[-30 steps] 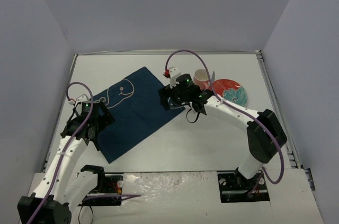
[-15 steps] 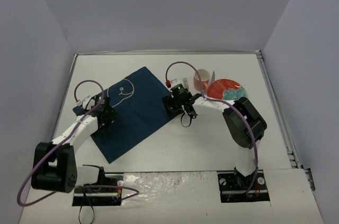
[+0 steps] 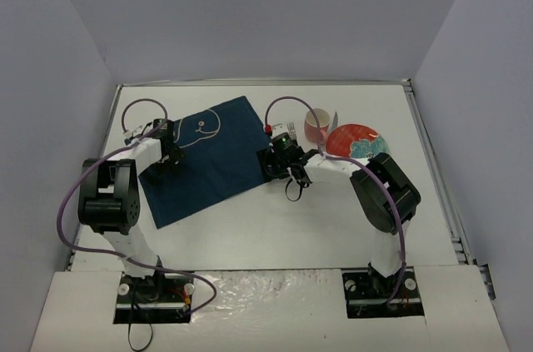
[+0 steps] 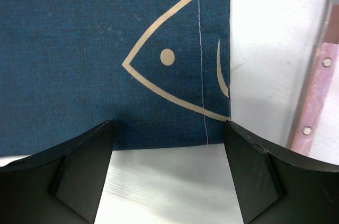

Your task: Set the dinner table for one person

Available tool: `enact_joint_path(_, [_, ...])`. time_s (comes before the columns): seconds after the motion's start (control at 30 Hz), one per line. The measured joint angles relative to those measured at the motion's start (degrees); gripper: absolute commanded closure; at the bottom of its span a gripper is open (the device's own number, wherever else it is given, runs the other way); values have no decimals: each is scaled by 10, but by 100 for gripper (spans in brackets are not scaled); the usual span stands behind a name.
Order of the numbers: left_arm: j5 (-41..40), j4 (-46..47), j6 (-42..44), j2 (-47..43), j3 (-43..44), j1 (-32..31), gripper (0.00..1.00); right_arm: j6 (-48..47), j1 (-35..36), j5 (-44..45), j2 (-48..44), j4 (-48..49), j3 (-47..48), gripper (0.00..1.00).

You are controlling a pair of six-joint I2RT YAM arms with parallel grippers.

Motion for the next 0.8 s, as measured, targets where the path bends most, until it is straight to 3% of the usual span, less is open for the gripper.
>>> enact_joint_path(0.33, [19, -15, 92, 142, 193, 55, 8, 44, 6, -67, 32, 39, 38, 21])
enact_joint_path(0.8, [27, -89, 264, 306, 466, 69, 8, 89, 35, -112, 93, 50, 118, 21])
